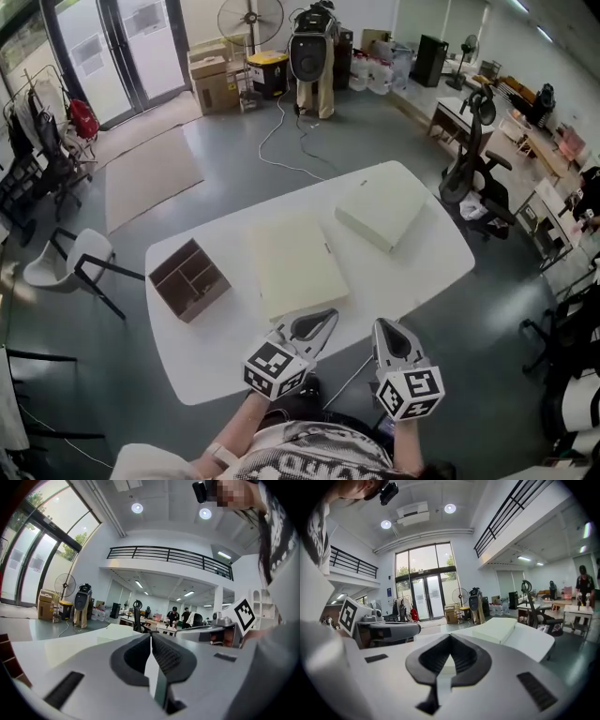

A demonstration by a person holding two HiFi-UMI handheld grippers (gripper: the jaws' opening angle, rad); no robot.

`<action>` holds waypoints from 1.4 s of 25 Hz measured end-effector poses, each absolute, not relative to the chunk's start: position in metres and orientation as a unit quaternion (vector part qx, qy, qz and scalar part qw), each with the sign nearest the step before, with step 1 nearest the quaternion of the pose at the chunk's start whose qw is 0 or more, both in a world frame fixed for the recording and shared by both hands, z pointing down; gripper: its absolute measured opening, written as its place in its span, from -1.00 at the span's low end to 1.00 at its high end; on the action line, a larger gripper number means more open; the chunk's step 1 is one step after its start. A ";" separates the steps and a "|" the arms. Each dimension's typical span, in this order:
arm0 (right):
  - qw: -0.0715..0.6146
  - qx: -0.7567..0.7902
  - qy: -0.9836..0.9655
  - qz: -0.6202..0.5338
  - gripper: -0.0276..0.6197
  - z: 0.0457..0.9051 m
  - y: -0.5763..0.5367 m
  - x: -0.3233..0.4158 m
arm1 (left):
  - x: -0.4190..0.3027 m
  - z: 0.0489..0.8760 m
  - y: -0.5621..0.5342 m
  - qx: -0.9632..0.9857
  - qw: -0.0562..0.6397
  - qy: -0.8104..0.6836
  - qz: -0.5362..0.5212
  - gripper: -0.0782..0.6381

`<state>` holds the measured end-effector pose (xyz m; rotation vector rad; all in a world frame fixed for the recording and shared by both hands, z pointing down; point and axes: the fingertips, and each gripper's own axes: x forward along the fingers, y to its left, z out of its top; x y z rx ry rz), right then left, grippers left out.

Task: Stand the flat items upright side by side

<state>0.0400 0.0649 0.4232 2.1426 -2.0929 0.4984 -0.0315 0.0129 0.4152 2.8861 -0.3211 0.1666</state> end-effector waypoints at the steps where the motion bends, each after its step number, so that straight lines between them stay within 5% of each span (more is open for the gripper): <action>1: 0.053 0.708 -0.685 0.167 -0.92 0.425 0.063 0.044 | -0.028 0.415 0.009 0.986 0.116 -0.106 0.057 -0.73; 22: 0.070 0.673 -0.711 0.189 -0.92 0.450 -0.011 0.086 | -0.003 0.436 -0.042 0.976 0.142 -0.151 0.070 -0.73; 35: 0.094 0.585 -0.778 0.212 -0.92 0.478 -0.105 0.183 | 0.076 0.437 -0.118 0.945 0.151 -0.281 0.077 -0.73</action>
